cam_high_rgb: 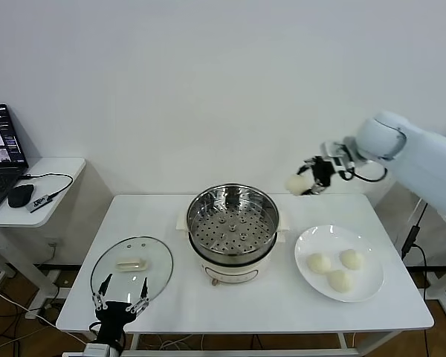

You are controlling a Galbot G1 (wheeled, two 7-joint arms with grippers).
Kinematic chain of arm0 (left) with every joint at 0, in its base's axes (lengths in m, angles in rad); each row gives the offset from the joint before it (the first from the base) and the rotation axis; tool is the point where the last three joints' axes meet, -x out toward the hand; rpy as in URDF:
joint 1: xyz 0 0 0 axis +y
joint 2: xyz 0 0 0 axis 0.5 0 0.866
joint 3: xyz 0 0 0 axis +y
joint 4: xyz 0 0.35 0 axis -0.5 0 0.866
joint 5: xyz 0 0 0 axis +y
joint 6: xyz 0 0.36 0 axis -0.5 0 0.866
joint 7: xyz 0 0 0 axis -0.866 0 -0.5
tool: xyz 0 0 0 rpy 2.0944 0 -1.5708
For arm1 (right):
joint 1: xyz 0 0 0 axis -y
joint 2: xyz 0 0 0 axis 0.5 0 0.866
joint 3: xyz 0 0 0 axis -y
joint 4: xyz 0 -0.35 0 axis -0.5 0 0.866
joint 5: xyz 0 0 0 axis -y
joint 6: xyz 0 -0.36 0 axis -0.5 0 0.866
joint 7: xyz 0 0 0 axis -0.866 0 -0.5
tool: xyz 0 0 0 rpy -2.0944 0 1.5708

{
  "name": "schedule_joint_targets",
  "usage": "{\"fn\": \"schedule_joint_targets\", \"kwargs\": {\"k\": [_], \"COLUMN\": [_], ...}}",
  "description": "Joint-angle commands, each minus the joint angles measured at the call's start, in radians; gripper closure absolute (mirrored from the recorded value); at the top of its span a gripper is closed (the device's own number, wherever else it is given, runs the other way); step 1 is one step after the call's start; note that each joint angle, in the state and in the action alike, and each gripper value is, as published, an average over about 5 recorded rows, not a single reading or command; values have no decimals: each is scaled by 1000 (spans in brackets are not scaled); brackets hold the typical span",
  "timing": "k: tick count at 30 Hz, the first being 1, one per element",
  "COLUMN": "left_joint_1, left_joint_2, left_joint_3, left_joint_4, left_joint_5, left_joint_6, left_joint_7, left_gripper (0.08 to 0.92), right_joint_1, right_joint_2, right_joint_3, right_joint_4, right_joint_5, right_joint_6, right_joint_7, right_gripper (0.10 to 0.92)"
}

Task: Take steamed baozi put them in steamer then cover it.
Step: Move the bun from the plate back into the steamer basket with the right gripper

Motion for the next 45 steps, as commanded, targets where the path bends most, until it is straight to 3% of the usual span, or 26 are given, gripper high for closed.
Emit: {"fn": "schedule_joint_targets", "kwargs": {"k": [1,10,24,42,45], "left_joint_1": [-1,7,12,15,15], "left_joint_2": [2,13,-11,-25,-27], "left_joint_3": [-12,-67,-72,-62,-61], "left_joint_4": [0,4,8,0,-1], "left_joint_5": [-4,-9,2,20,22], "left_joint_6": [0,-2,-1,0,1], "left_joint_7": [1,3,4,6,6], "left_gripper": [177,177,177,177,177], "right_joint_1": [122,22,-121,-170,-176], "right_joint_2": [242,428,476,510,518], "right_joint_3": [-147,-203,-164,-114,-113], "right_joint_4": [-45,-185,-342,-428,-442], "right_joint_5": [55,-174,-541,-654,-650], "right_joint_6": [80,282,554,640,644], "right_joint_7": [51,100,195,252,255], "right_gripper": [416,423,414,409,377]}}
